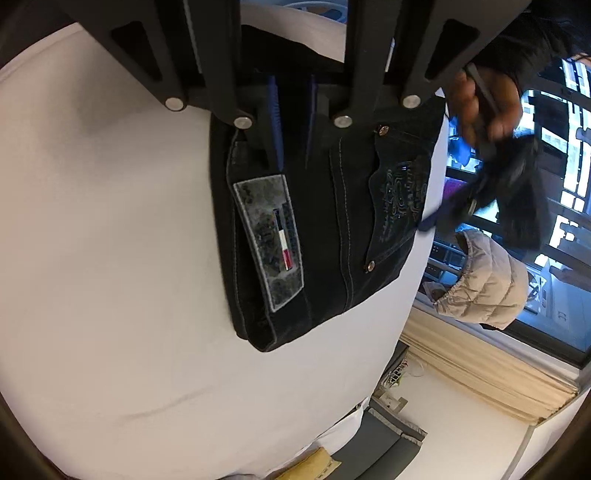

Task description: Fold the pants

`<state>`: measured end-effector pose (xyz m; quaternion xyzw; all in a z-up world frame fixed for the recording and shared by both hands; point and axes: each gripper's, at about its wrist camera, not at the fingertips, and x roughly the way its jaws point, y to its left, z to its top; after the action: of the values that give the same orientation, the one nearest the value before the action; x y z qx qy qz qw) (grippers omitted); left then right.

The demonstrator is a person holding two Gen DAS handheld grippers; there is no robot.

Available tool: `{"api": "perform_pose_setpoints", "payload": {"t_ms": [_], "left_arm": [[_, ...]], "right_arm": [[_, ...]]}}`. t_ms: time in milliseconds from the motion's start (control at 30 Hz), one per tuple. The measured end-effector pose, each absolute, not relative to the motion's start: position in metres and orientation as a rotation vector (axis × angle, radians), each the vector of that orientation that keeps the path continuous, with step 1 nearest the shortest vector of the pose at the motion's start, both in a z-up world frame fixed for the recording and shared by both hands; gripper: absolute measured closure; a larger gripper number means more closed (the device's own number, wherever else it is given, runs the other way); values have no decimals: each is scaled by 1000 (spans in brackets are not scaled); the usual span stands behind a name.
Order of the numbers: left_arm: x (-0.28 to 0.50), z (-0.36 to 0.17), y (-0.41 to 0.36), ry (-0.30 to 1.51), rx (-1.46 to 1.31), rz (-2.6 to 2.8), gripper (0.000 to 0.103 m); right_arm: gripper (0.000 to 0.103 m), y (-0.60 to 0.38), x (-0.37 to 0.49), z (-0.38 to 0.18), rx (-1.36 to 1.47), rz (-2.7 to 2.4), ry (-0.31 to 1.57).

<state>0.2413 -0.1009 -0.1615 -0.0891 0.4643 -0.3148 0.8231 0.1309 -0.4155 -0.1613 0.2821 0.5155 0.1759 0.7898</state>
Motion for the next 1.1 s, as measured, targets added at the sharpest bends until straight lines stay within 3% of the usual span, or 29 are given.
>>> {"api": "perform_pose_setpoints", "payload": {"t_ms": [200, 467, 500, 567, 600, 633, 667, 700, 767, 967, 1100], "left_arm": [[220, -185, -119, 1006, 8, -656, 35], [118, -180, -108, 849, 207, -688, 35], [115, -176, -102, 847, 216, -696, 35], [115, -165, -85, 854, 174, -705, 35], [116, -156, -74, 847, 132, -698, 33], [114, -148, -73, 831, 101, -682, 33], [119, -142, -63, 820, 64, -661, 28], [128, -139, -51, 827, 14, -640, 17], [155, -139, -33, 870, -98, -605, 12], [229, -178, -47, 1136, -347, -627, 12], [251, -205, -57, 1232, -426, -653, 12]], "right_arm": [[103, -412, 129, -164, 612, 342, 1116], [103, -415, 127, -162, 597, 347, 1112], [98, -414, 126, -157, 590, 358, 1109], [77, -419, 124, -147, 598, 368, 1090], [56, -421, 123, -141, 611, 368, 1072], [44, -428, 121, -135, 630, 364, 1035], [40, -437, 119, -126, 640, 349, 984], [37, -443, 120, -122, 642, 343, 956], [37, -453, 132, -122, 651, 321, 962], [38, -447, 178, -153, 655, 330, 1082], [48, -438, 196, -181, 688, 351, 1151]]}}
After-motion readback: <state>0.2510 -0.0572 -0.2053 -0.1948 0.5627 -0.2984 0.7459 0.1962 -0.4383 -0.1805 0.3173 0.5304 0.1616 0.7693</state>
